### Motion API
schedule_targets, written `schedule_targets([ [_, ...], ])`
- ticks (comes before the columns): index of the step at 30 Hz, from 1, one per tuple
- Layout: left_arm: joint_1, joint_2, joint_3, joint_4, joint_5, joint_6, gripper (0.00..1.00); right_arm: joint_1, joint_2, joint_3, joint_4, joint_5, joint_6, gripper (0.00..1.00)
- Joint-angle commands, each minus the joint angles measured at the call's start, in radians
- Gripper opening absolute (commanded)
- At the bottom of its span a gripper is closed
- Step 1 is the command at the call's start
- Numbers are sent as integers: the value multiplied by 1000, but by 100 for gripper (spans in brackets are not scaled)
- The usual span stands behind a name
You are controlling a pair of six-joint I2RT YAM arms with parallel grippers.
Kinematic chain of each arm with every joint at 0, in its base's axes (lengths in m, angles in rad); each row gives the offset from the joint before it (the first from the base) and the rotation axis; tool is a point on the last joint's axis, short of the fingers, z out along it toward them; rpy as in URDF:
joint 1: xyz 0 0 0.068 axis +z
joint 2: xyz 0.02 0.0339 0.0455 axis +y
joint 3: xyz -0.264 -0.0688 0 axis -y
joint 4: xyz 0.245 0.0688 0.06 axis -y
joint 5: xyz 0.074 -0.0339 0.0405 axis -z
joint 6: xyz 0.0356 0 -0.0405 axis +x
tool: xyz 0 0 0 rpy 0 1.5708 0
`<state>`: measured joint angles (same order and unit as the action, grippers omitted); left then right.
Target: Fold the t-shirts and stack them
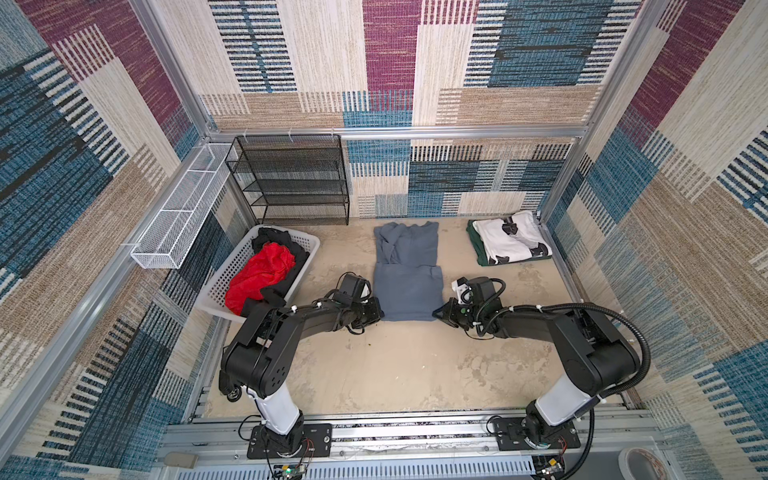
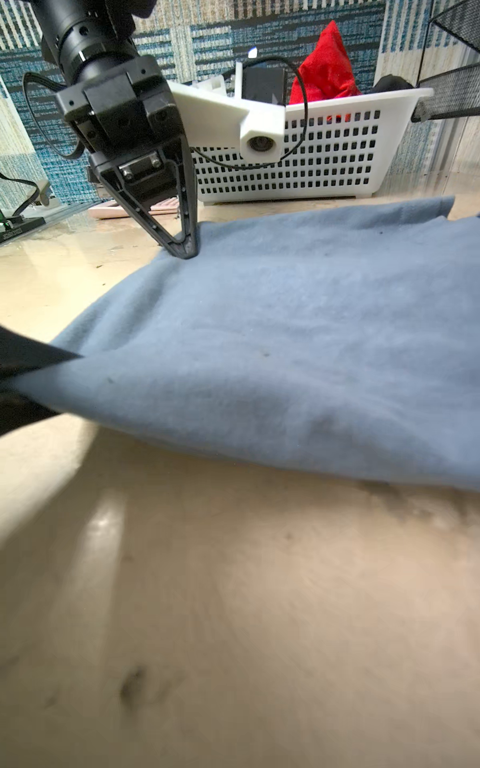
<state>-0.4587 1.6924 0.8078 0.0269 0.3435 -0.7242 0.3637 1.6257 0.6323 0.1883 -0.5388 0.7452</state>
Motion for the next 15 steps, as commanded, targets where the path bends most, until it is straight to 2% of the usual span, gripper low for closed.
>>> schedule_targets([
  [1, -18, -79, -39, -94, -6, 37, 0, 15, -53, -9, -32, 2, -15, 0],
  [6, -72, -258, -115, -224, -67, 56, 0, 94, -183, -29, -146, 34, -26, 0],
  [15, -233, -586, -153, -488, -213, -8, 0, 213, -476, -106, -311, 79, 67, 0],
])
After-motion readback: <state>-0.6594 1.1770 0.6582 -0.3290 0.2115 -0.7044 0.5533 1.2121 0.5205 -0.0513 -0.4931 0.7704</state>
